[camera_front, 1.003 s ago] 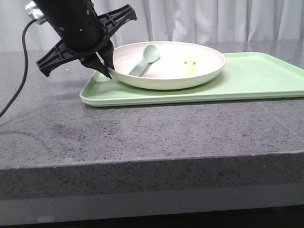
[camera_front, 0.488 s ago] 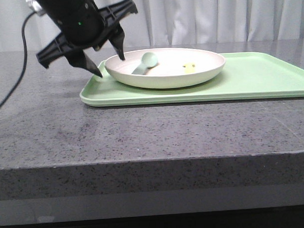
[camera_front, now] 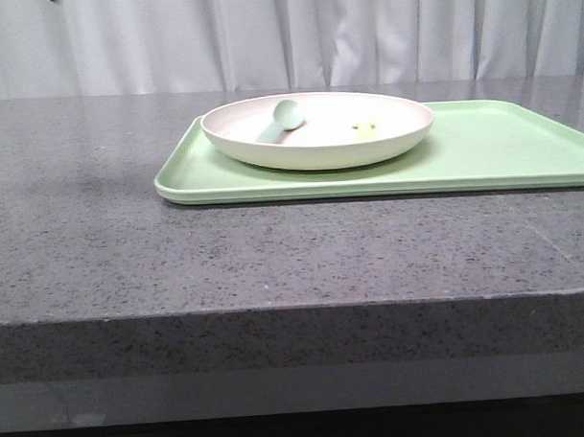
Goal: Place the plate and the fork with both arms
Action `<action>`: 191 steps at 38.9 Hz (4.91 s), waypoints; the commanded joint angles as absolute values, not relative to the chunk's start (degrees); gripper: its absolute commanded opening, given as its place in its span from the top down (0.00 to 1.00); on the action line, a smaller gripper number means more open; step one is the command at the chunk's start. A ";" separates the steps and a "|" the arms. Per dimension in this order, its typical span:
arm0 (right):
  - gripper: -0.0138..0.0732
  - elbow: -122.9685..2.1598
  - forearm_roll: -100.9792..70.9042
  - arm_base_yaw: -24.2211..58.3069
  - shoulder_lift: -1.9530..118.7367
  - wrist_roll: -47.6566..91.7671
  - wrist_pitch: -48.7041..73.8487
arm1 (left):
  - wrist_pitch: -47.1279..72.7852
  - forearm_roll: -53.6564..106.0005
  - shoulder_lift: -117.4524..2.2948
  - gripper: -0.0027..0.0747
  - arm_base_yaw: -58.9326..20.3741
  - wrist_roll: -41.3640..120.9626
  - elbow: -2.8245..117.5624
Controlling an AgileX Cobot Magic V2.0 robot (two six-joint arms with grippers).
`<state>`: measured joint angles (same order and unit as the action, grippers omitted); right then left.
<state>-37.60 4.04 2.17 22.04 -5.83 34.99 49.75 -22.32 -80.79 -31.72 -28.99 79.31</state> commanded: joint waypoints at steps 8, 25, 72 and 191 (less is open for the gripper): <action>0.10 -48.45 -0.92 3.16 31.49 -1.84 44.79 | 54.73 -9.28 -66.65 0.45 -25.33 -4.76 77.93; 0.10 -59.50 -14.59 15.55 48.91 9.30 50.65 | 54.62 0.00 -42.64 0.52 -16.20 3.67 58.00; 0.19 -111.64 1.21 24.64 109.74 -15.68 67.12 | 54.62 0.00 -38.67 0.56 -16.20 3.67 54.73; 0.66 -121.40 1.95 16.30 110.73 -16.48 76.59 | 54.59 0.00 -38.67 0.56 -16.20 3.67 54.73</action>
